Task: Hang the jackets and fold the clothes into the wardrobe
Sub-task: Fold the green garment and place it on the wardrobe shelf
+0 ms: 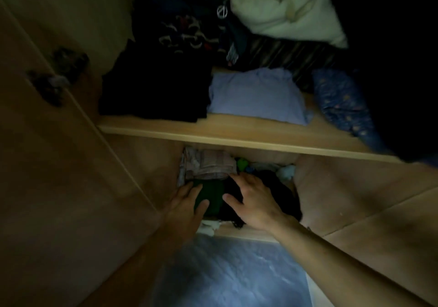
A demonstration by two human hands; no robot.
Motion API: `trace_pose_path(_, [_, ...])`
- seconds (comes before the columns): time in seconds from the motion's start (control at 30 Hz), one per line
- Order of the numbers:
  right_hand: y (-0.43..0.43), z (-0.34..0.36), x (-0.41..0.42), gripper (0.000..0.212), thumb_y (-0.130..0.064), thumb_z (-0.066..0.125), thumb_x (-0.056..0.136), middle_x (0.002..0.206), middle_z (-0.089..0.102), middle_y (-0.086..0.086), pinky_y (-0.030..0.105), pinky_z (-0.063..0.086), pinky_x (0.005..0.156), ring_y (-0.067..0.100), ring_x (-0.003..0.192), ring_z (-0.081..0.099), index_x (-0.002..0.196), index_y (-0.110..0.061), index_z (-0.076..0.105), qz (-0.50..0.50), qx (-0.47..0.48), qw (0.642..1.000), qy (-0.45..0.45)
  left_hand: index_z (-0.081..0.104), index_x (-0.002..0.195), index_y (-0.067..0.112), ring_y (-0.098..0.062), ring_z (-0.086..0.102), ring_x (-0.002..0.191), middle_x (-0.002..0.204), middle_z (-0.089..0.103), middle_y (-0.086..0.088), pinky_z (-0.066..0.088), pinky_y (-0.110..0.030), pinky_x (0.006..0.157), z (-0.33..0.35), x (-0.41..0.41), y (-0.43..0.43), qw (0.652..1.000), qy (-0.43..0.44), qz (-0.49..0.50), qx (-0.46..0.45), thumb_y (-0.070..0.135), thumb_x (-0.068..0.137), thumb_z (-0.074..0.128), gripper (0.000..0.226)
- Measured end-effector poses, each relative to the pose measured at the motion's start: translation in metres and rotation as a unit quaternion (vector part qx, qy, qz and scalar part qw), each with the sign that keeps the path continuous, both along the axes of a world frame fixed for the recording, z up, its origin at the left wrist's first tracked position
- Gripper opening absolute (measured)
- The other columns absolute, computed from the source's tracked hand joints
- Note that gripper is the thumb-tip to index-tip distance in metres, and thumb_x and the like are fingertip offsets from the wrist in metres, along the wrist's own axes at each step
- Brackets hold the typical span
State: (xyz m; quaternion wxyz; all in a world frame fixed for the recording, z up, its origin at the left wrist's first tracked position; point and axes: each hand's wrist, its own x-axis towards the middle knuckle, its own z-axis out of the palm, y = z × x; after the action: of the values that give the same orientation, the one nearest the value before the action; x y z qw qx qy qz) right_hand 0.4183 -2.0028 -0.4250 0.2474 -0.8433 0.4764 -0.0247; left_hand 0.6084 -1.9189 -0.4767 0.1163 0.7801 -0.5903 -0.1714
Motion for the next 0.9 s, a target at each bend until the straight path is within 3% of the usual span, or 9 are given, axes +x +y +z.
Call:
trace_pose_path(0.07, [0.018,0.039,-0.012,0.063,-0.057,0.042,0.097,0.156,0.03,0.001,0.039,0.028,0.114,0.024,0.142,0.026,0.151,-0.03,0.025,-0.001,-0.008,1.0,0.004,0.04,0.149,0.029,-0.024,0.044,0.135,0.152,0.043,-0.003,0.038,-0.04,0.11,0.035,-0.006,0.019,1.0,0.022,-0.001,-0.008,0.084,0.077,0.0,0.098])
trace_pose_path(0.2, [0.052,0.099,-0.037,0.065,-0.058,0.042,0.097,0.153,0.034,0.002,0.039,0.031,0.113,0.024,0.14,0.031,0.152,-0.026,0.027,-0.004,-0.053,0.999,-0.009,0.041,0.146,0.027,-0.022,0.042,0.135,0.149,0.044,-0.001,0.042,-0.044,0.106,0.106,-0.022,0.05,0.998,0.048,-0.014,-0.044,0.072,0.084,0.011,0.082])
trace_pose_path(0.4, [0.1,0.154,-0.088,0.068,-0.057,0.044,0.096,0.154,0.033,0.007,0.044,0.033,0.113,0.026,0.142,0.029,0.153,-0.026,0.026,-0.002,-0.068,0.996,-0.063,0.05,0.138,0.027,-0.027,0.045,0.128,0.146,0.047,0.001,0.044,-0.046,0.1,0.19,-0.064,0.104,0.995,-0.052,-0.014,-0.083,0.061,0.091,0.021,0.065])
trace_pose_path(0.63, [0.152,0.191,-0.144,0.069,-0.056,0.046,0.096,0.159,0.027,0.006,0.047,0.03,0.115,0.025,0.146,0.025,0.154,-0.025,0.024,0.001,-0.099,0.99,-0.103,0.055,0.133,0.027,-0.026,0.046,0.126,0.145,0.048,0.001,0.043,-0.044,0.098,0.242,-0.11,0.153,0.99,-0.079,-0.031,-0.11,0.056,0.098,0.034,0.05])
trace_pose_path(0.9, [0.198,0.242,-0.197,0.06,-0.045,0.048,0.099,0.155,0.034,-0.001,0.034,0.029,0.111,0.019,0.142,0.029,0.152,-0.024,0.028,-0.093,-0.132,0.969,-0.185,0.052,0.137,0.025,-0.025,0.04,0.134,0.149,0.044,0.0,0.038,-0.044,0.105,0.284,-0.152,0.168,0.977,-0.088,-0.091,-0.169,0.052,0.099,0.041,0.047])
